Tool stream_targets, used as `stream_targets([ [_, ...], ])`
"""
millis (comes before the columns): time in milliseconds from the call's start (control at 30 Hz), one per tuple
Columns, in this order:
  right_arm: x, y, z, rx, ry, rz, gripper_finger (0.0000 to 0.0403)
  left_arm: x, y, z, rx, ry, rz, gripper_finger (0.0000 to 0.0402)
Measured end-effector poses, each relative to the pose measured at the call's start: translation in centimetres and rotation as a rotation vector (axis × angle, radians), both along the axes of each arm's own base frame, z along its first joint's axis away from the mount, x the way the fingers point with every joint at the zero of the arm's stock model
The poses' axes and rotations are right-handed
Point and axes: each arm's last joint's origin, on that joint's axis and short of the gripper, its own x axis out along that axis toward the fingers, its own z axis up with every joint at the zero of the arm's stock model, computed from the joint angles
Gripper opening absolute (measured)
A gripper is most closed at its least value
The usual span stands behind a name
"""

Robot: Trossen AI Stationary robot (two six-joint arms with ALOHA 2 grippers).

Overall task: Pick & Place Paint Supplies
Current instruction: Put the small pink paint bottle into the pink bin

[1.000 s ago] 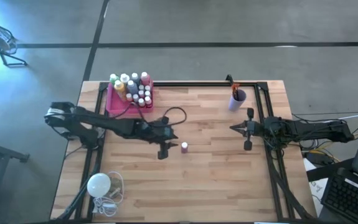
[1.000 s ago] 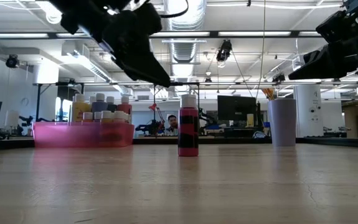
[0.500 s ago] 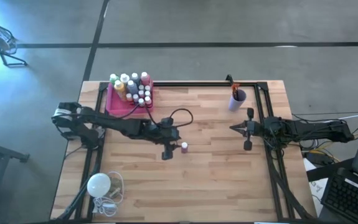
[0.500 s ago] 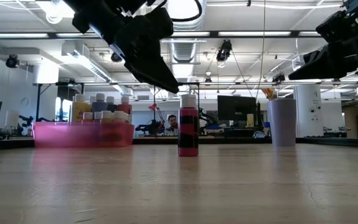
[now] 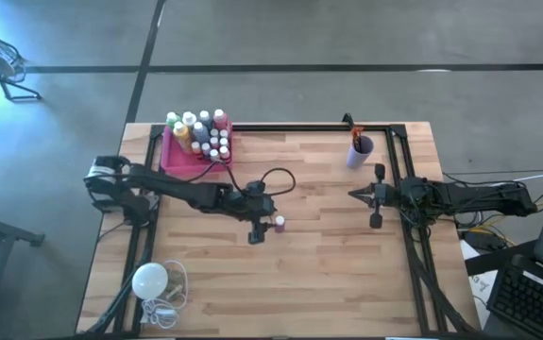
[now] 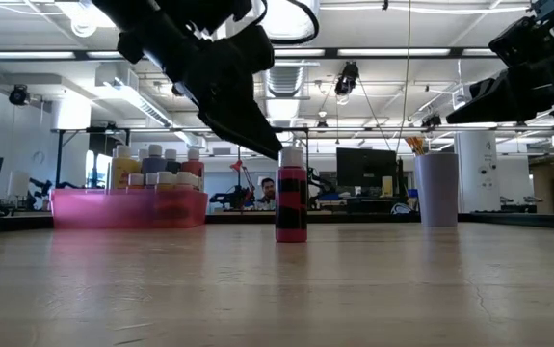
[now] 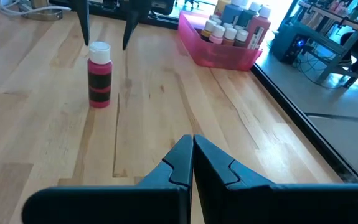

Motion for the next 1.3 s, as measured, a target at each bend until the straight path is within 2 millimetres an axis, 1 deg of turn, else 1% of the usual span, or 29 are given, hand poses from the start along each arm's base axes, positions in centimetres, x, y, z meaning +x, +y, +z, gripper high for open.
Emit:
stream_targets([
  [233,0.0,0.0,0.0,-0.001,0.0,0.0,0.0008,0.7,0.0,-0.8,-0.001,-0.016,0.0,0.0245],
  [667,0.0,0.0,0.0,0.0,0.0,0.0,0.0008,0.8,-0.1,-0.6,-0.008,-0.044,0.004,0.0245],
  [867,0.0,0.0,0.0,-0.002,0.0,0.0,0.0008,0.7,0.0,-1.0,-0.021,-0.053,0.014,0.0245],
  [1033,0.0,0.0,0.0,-0.002,0.001,0.0,0.0008,1.0,-0.1,-1.4,-0.026,-0.071,0.017,0.0245],
  [1200,0.0,0.0,0.0,-0.002,0.001,0.001,0.0008,1.3,-0.1,-2.6,-0.023,-0.037,0.017,0.0245],
  [1300,0.0,0.0,0.0,-0.001,0.0,0.0,0.0008,1.5,-0.1,-2.5,-0.023,-0.051,0.015,0.0245],
])
